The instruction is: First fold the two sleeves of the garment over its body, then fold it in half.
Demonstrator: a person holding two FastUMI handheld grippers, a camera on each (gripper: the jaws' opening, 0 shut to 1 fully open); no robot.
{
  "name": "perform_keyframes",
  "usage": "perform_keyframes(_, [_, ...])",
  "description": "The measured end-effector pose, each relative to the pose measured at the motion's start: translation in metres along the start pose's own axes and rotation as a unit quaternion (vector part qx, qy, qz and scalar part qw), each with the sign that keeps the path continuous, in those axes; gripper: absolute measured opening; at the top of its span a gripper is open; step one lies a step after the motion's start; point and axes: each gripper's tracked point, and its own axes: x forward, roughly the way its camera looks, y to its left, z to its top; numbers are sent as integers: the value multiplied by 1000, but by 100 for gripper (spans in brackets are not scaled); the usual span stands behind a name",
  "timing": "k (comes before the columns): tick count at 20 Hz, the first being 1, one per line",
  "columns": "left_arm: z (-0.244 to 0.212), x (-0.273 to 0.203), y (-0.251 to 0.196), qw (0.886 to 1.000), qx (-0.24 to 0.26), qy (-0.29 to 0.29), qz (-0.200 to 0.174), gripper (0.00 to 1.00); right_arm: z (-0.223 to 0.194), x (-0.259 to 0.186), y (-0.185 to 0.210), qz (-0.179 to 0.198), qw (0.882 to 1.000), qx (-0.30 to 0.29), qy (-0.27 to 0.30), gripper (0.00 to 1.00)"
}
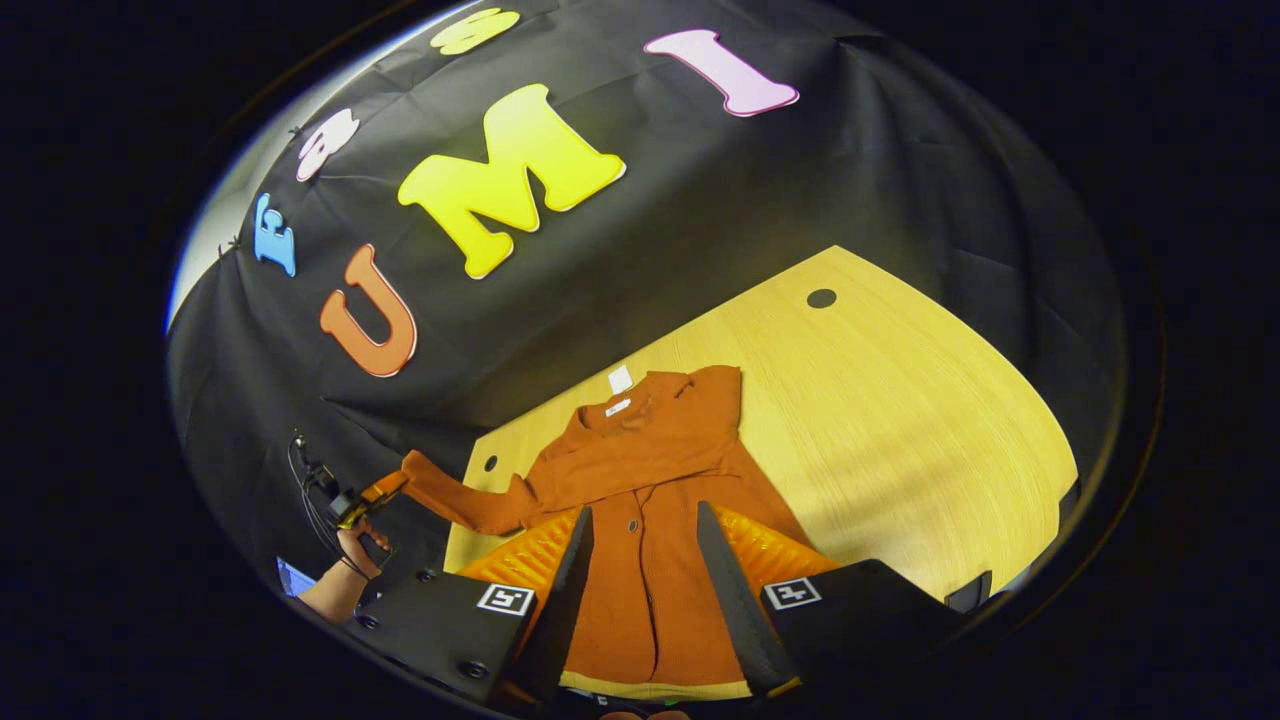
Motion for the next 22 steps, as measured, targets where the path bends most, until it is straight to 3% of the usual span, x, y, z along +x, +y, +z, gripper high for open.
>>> perform_keyframes(5, [32, 8, -134, 996, 36, -16, -83, 2, 30, -28, -42, 2, 998, 43, -40, 68])
perform_keyframes(9, [8, 22, -225, 988, 78, 8, -136, 2, 47, -60, -86, -16, 995, 71, -72, 68])
perform_keyframes(14, [-76, 54, -313, 973, 123, 80, -178, 3, 55, -108, -147, -61, 988, 99, -100, 68])
perform_keyframes(22, [-255, 128, -358, 949, 211, 187, -143, 3, 45, -177, -230, -157, 972, 128, -119, 68])
